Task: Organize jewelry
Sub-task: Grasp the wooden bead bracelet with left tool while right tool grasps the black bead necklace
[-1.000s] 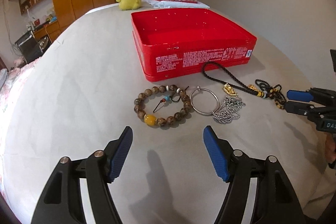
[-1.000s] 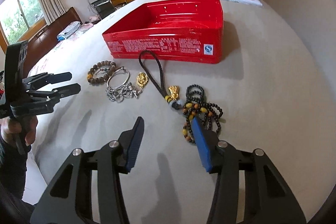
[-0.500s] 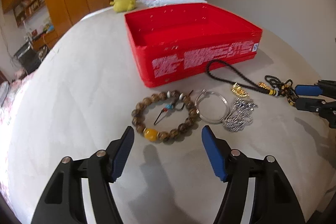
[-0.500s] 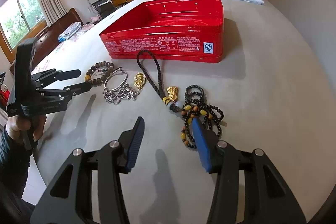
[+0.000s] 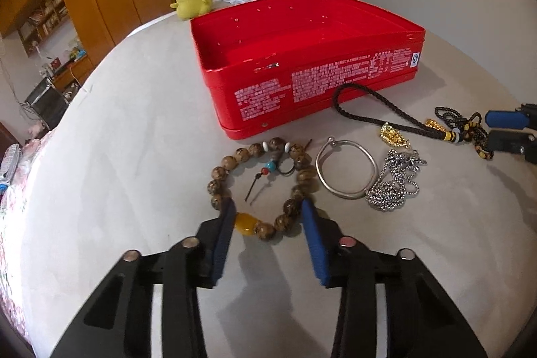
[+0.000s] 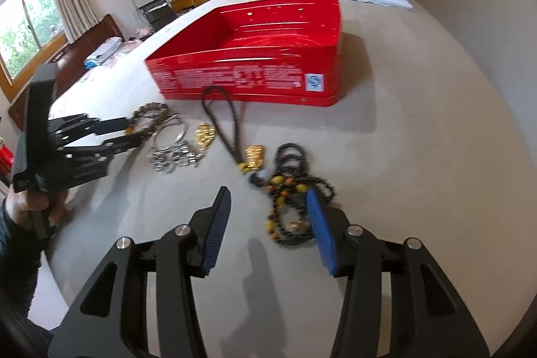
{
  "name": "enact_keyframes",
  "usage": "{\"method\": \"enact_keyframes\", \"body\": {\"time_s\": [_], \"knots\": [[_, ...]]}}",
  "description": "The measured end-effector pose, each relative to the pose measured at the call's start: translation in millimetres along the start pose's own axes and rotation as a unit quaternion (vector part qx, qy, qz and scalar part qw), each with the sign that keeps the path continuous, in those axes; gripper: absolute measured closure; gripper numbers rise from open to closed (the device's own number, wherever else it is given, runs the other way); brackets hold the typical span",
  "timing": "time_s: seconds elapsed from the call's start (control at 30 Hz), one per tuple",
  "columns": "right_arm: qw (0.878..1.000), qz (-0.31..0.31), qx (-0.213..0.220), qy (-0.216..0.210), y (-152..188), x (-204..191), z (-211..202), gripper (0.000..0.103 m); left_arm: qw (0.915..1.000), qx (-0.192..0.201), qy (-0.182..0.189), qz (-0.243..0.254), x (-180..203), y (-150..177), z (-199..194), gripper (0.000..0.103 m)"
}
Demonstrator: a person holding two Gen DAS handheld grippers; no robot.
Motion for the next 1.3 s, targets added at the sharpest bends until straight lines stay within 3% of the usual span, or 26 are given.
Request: {"method": "enact_keyframes", "body": {"time_s": [0.23, 0.4, 0.77, 0.97, 1.2, 1.3], "knots": [[0.999, -0.011, -0.031, 0.024, 13.3, 11.3, 21.1, 0.056, 0.9999, 0.0, 0.005, -0.012, -2.3, 2.1, -4.4, 0.073], [0.999, -0.015, -0.034, 0.037, 15.5, 19.7, 19.6, 0.088, 0.9998, -0.003, 0.016, -0.015, 2.6, 8.6, -12.0, 0.076], [0.999, -0.006, -0.036, 0.021, 22.4, 18.1, 4.2, 0.092, 0.999, -0.012, 0.038, -0.022, 14.1, 33.3, -36.2, 0.079], [0.999, -0.011, -0.036, 0.017, 23.8, 14.7, -1.1, 0.088, 0.9988, -0.01, 0.042, -0.023, 17.0, 38.8, -43.3, 0.075], [0.999, -0.024, -0.008, 0.039, 11.8, 21.4, -10.2, 0.049, 0.9992, 0.004, 0.038, -0.013, 18.3, 29.9, -50.5, 0.07], [0.999, -0.028, -0.02, 0.039, 13.4, 23.2, 1.5, 0.049, 0.9992, 0.001, 0.04, 0.004, 28.6, 28.3, -47.8, 0.069]]}}
Point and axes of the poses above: each gripper's, at about its wrist camera, not at the fingertips, and z roughly the way its jaws point, x to its right, y to its underside, the point moved 10 cm from there along z, roughly the way its jaws point, and after that the axes turned 4 degrees about y, right-handed, at the moved point
